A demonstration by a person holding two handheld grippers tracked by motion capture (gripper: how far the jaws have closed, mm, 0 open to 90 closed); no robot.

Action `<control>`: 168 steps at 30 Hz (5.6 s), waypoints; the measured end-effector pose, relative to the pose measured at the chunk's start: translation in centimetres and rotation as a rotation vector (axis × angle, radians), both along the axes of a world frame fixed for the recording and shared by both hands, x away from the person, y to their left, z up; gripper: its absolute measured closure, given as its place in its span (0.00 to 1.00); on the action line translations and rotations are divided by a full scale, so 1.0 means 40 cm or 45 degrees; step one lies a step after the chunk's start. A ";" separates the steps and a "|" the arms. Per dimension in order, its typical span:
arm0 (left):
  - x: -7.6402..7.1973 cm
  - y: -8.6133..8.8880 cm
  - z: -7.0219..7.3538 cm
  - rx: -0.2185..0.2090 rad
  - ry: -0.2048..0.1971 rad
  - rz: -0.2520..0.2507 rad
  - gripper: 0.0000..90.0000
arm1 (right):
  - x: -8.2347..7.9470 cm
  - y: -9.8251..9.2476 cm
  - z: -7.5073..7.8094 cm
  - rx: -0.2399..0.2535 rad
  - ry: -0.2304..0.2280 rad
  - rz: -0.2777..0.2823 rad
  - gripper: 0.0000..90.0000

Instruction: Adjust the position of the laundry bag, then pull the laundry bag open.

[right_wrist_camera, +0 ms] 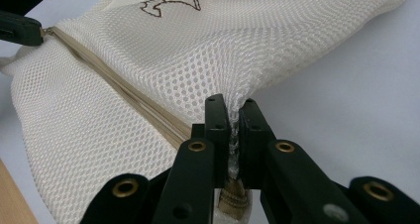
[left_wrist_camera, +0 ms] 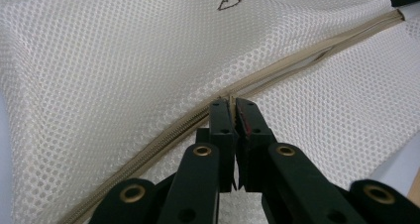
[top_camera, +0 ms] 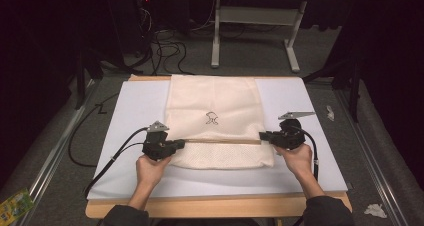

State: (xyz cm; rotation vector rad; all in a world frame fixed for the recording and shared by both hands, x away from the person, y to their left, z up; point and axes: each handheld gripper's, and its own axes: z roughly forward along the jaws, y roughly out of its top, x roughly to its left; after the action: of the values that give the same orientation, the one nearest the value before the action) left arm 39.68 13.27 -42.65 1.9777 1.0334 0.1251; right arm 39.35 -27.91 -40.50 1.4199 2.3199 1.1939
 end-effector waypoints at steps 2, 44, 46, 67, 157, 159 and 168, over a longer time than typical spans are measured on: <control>0.000 0.002 0.000 0.001 -0.002 0.002 0.97 | 0.001 -0.001 -0.001 -0.001 -0.002 0.002 0.96; 0.000 0.072 0.014 0.007 -0.010 0.083 0.97 | 0.005 -0.037 -0.001 -0.005 -0.009 -0.055 0.96; 0.000 0.072 0.014 0.005 -0.008 0.085 0.97 | 0.005 -0.035 -0.002 -0.005 -0.009 -0.054 0.97; -0.003 0.082 0.021 0.018 -0.003 0.092 0.97 | 0.007 -0.031 0.000 -0.012 -0.002 -0.049 0.96; -0.009 0.168 0.033 0.037 -0.013 0.172 0.97 | 0.021 -0.058 0.004 -0.032 -0.018 -0.100 0.97; -0.012 0.166 0.033 0.039 -0.010 0.167 0.97 | 0.018 -0.059 0.002 -0.028 -0.020 -0.105 0.97; -0.020 0.159 0.029 0.031 -0.004 0.147 0.97 | 0.005 -0.061 -0.015 -0.036 -0.015 -0.107 0.96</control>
State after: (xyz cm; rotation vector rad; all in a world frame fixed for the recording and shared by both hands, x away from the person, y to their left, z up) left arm 38.89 19.64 -41.50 1.9393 1.1491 0.2042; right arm 39.56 -30.36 -41.10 1.4807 2.2366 1.1385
